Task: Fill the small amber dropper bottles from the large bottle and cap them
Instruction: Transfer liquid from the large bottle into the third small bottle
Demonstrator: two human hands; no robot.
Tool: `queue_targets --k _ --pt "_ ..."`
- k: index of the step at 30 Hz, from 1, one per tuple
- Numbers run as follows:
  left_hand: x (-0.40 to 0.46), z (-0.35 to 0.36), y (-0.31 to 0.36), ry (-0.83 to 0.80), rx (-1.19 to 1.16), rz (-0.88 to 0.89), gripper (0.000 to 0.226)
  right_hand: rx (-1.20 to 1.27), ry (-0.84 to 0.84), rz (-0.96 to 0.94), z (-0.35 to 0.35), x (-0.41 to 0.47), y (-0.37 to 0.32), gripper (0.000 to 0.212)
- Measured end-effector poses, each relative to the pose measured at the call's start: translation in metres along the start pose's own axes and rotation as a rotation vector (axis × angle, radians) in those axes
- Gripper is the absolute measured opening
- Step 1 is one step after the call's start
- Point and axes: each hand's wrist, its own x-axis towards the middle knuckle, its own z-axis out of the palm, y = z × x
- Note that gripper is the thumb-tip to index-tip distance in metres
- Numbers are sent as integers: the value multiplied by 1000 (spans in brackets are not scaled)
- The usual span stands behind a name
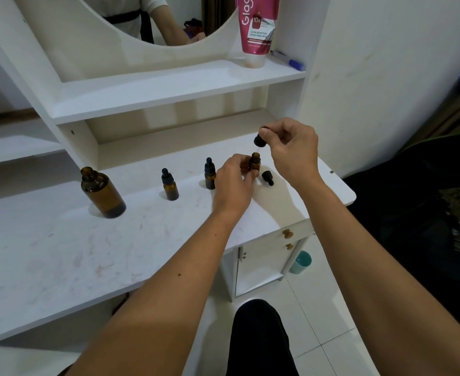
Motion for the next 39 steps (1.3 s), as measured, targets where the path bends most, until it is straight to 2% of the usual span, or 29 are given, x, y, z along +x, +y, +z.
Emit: queue_targets --k 7,16,22,29,39 --pt "-1 -1 0 -21 30 -2 30 6 -54 -18 -3 -6 -2 12" --pt "-20 -12 8 -105 131 -15 61 18 49 -111 -14 -12 -22 16" --pt "-44 -30 4 -108 51 -24 59 26 99 -138 -19 -21 -38 17" --pt "-70 -78 -3 -69 -86 -35 50 64 77 -157 -7 -41 -69 19" --pt "-98 -183 -37 100 -69 -111 44 227 -106 -249 66 -80 -129 16"
